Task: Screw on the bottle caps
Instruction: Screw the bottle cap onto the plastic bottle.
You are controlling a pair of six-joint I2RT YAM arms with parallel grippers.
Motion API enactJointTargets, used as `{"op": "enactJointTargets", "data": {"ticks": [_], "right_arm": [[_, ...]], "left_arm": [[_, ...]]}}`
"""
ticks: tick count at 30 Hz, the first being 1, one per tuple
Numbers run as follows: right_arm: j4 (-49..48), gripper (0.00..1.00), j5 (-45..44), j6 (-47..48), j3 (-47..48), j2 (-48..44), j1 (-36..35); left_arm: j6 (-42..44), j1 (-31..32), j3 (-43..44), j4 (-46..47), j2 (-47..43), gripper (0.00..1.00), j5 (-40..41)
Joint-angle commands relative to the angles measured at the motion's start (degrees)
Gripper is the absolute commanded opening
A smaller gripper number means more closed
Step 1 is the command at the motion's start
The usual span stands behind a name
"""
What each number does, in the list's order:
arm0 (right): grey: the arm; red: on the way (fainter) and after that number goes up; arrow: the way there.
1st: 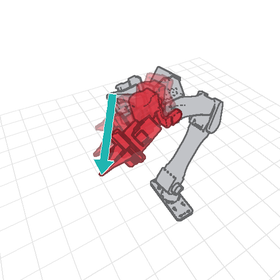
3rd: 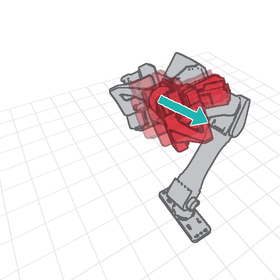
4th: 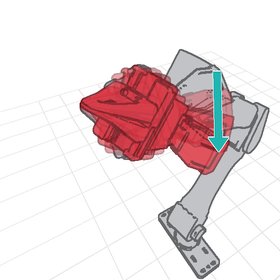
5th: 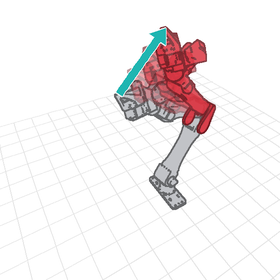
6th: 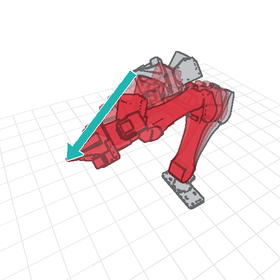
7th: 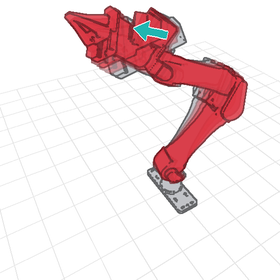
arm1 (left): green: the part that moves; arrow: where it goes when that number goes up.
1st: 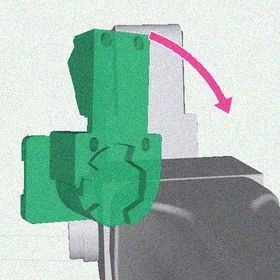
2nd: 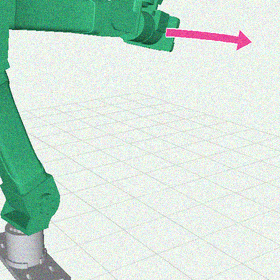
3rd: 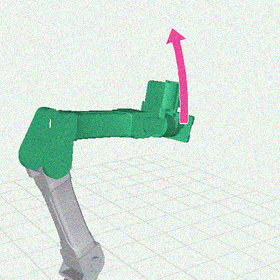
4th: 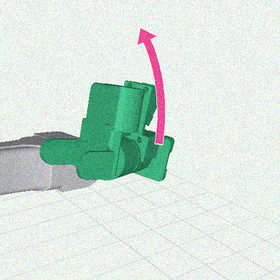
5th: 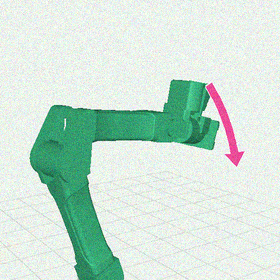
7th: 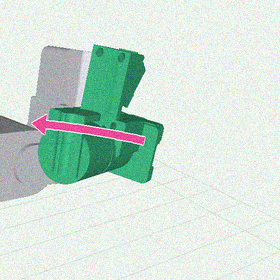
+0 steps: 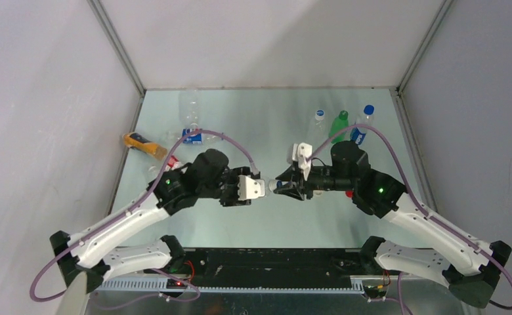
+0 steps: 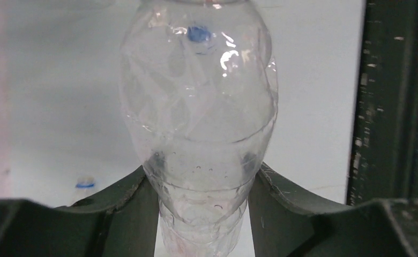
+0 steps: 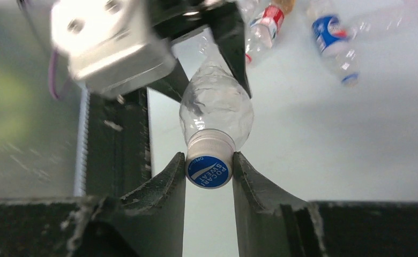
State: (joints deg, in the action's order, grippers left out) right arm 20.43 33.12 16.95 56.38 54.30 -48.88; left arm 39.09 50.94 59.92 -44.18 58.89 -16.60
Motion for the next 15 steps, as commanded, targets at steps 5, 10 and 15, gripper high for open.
{"op": "enactJointTargets", "data": {"ticks": [5, 10, 15], "right_arm": [[0.1, 0.0, -24.84, -61.86, 0.14, 0.94, 0.59], [-6.46, 0.0, -23.89, -72.75, -3.48, 1.4, 0.73], [-9.1, 0.27, -24.26, -64.01, -2.61, -0.21, 0.69]], "left_arm": [[1.39, 11.01, -11.54, 29.98, -7.95, 0.04, 32.99], [7.39, 15.71, -15.24, 37.92, -6.11, 0.05, 46.74], [4.79, 15.43, -15.7, 37.75, -5.65, 0.04, 44.75]]}}
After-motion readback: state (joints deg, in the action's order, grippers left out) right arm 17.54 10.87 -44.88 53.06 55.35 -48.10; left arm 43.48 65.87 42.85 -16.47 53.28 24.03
